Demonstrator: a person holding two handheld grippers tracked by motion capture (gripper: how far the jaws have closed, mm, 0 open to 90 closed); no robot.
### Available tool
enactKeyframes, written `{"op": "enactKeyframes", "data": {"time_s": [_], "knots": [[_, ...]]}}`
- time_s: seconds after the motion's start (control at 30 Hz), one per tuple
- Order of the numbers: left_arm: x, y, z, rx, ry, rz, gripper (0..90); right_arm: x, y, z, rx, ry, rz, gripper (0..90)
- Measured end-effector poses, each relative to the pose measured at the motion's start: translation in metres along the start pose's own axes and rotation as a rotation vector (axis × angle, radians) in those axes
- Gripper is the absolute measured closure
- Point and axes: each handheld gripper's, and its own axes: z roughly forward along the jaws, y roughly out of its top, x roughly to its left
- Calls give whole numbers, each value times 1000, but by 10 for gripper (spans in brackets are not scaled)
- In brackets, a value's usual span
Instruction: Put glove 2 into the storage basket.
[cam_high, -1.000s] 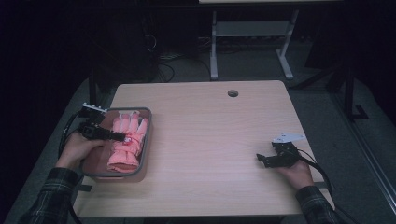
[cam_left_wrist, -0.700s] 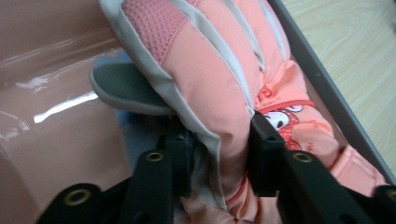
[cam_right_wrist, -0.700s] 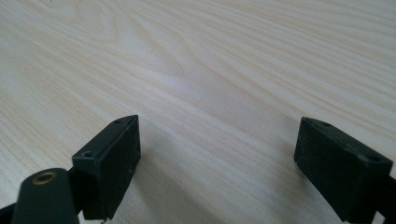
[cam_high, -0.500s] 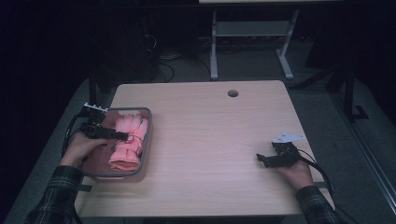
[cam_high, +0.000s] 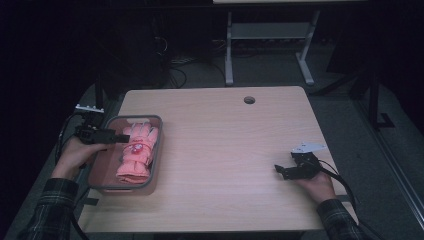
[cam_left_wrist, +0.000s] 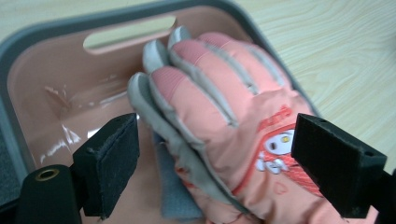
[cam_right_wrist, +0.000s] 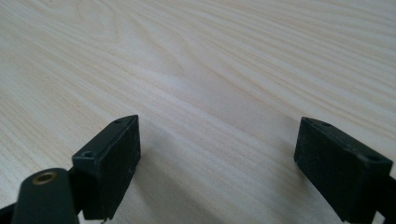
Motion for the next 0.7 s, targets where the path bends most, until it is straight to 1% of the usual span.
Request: {"op": "enactKeyframes", "data": {"time_s": [0.13, 0.2, 0.37, 0.53, 0.57, 0.7], "knots": [[-10, 5, -5, -26, -7, 23, 149, 0, 0, 0, 1, 0, 2, 144], [-15, 7, -6, -33, -14, 41, 149, 0, 0, 0, 0, 0, 0, 144], [-36, 14, -2, -53, -24, 116, 150, 0, 0, 0, 0, 0, 1, 144], [-55, 20, 1, -73, -29, 170, 150, 0, 0, 0, 0, 0, 0, 144], [-58, 21, 1, -78, -34, 173, 150, 0, 0, 0, 0, 0, 0, 144], [-76, 27, 6, -97, -39, 225, 150, 0, 0, 0, 0, 1, 0, 144]]}}
